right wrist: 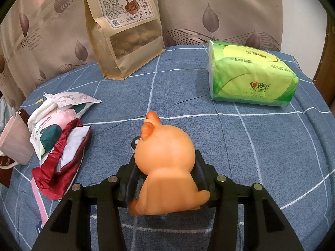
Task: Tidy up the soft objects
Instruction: 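Carry the light blue towel with the left gripper over the gold tray, then lower the light blue towel into the tray and open the left gripper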
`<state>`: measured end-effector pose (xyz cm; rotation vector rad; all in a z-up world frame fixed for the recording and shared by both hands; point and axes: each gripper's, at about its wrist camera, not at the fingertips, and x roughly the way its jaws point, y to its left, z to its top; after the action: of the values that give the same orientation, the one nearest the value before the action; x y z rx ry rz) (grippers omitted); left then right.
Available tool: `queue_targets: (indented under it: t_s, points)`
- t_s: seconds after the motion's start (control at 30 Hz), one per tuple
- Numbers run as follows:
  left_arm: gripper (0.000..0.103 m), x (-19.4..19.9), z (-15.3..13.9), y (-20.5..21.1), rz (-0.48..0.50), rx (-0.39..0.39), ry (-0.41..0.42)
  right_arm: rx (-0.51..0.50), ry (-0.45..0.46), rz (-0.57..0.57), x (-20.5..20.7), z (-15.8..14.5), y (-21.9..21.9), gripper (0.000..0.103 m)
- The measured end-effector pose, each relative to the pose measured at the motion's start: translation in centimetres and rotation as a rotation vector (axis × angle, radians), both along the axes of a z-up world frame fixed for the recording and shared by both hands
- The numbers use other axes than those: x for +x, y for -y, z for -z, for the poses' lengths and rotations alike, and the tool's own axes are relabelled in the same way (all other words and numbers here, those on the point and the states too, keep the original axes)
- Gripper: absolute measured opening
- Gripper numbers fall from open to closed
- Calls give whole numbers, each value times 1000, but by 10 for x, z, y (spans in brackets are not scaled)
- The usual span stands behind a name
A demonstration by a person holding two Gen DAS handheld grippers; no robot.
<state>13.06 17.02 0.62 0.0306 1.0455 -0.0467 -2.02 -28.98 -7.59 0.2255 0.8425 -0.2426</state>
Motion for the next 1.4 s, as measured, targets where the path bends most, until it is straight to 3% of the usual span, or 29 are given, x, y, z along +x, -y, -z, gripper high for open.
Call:
queue_targets:
  t_s: [0.4, 0.87, 1.23, 1.4]
  points:
    - [16, 17, 11, -37, -90, 43, 17, -4, -1, -1, -1, 0, 2, 45]
    - [16, 73, 30, -26, -52, 72, 20, -7, -2, -2, -2, 1, 2, 45]
    - [17, 89, 66, -32, -75, 91, -44, -11, -3, -1, -3, 2, 3, 46]
    - [25, 87, 65, -37, -91, 72, -48, -13, -4, -1, -4, 3, 4, 46]
